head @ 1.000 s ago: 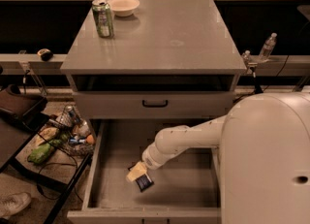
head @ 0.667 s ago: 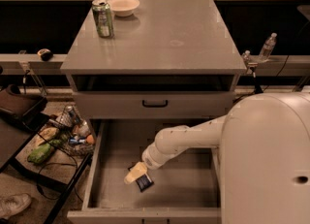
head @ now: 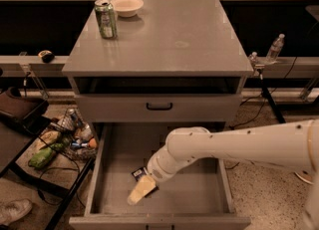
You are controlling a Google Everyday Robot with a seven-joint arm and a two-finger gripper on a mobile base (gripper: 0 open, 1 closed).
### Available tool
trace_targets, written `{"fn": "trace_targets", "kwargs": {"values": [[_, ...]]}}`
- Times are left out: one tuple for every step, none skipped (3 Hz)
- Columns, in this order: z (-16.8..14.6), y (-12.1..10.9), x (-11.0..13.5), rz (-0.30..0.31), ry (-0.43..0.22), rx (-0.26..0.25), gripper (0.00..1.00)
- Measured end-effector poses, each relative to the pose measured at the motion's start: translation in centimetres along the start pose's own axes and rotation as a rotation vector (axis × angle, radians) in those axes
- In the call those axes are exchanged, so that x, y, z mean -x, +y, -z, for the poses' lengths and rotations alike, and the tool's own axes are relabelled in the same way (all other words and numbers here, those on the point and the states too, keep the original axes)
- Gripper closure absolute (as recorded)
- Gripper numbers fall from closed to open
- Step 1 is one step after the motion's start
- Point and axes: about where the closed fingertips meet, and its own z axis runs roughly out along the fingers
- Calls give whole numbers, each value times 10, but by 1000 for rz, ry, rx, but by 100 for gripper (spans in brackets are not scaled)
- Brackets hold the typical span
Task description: Place rxbar blueberry into middle drawer
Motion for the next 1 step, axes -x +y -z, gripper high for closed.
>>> {"fn": "trace_targets", "kwargs": {"values": [[75, 39, -10, -5, -26, -8, 0]]}}
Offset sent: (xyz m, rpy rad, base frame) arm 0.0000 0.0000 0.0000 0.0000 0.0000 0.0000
